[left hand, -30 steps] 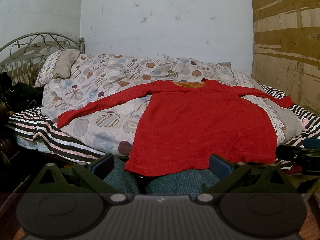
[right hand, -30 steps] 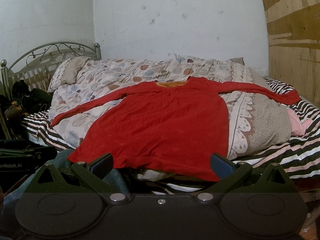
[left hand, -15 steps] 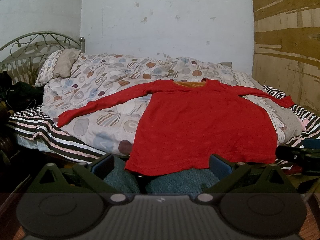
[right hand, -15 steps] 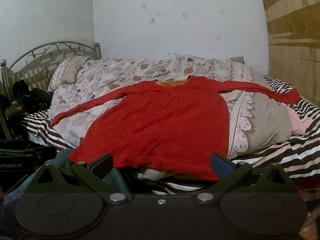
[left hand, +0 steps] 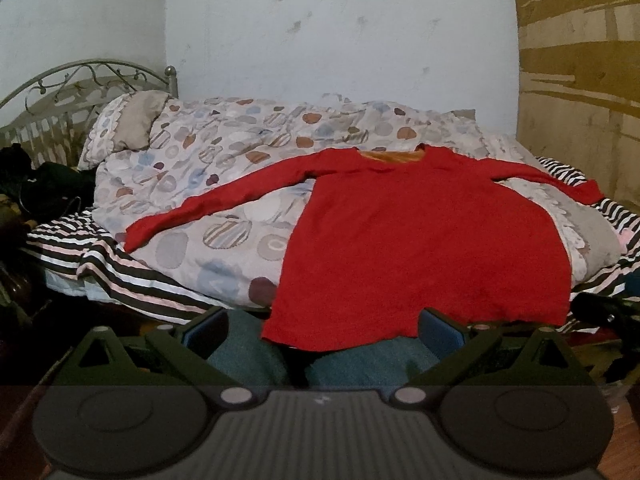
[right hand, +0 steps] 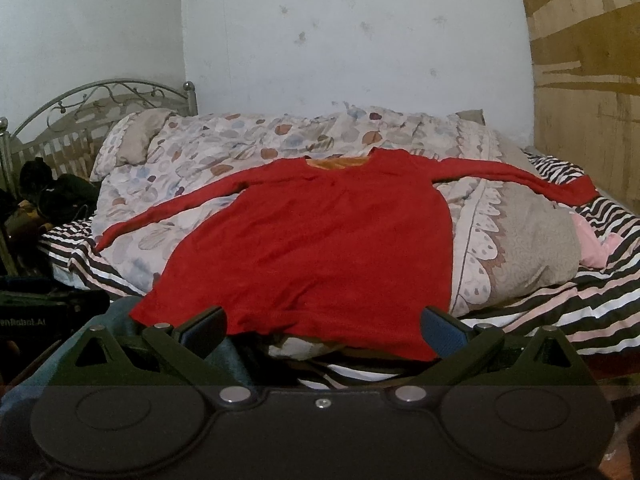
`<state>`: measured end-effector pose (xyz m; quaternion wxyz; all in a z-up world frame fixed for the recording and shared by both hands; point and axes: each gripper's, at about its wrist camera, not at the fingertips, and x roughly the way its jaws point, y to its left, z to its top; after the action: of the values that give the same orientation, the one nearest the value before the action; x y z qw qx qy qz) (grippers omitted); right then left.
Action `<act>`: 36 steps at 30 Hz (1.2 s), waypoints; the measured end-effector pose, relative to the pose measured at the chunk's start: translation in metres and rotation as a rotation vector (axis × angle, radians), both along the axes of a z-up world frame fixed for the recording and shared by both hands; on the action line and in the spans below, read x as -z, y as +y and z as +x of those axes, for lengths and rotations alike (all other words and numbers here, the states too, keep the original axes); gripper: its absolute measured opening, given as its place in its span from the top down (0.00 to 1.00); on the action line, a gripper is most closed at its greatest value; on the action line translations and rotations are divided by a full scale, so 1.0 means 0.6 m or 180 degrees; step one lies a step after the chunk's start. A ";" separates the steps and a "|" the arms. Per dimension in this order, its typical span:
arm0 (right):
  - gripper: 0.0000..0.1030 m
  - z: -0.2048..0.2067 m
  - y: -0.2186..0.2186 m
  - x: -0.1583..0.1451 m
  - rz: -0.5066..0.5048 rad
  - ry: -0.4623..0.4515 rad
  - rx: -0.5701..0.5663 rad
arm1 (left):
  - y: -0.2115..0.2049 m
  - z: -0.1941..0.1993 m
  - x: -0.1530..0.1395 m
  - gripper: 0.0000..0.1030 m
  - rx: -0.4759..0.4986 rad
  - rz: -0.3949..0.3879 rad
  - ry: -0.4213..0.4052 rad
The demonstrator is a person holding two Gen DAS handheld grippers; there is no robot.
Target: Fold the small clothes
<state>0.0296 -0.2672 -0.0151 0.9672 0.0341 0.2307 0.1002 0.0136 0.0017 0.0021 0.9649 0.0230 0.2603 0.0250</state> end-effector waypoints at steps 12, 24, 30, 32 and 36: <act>0.00 0.010 0.003 0.002 -0.0380 0.0093 0.0220 | -0.003 0.027 -0.018 0.00 -0.0074 0.0064 0.0058; 0.00 0.051 -0.001 0.006 -0.0536 0.0295 0.0226 | -0.022 0.113 -0.043 0.00 0.0117 0.0174 0.0146; 0.00 0.089 -0.010 -0.005 -0.0457 0.0121 0.0180 | -0.025 0.176 -0.054 0.00 0.0117 0.0253 0.0163; 0.00 0.104 -0.015 -0.008 -0.0388 0.0052 0.0201 | -0.024 0.200 -0.056 0.00 0.0100 0.0276 0.0166; 0.00 0.150 -0.028 -0.014 -0.0246 -0.0026 0.0314 | -0.019 0.247 -0.053 0.00 0.0076 0.0282 0.0235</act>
<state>0.1194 -0.2841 -0.0069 0.9725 0.0077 0.2285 0.0435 0.1621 -0.0098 0.0336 0.9529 0.0698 0.2940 0.0242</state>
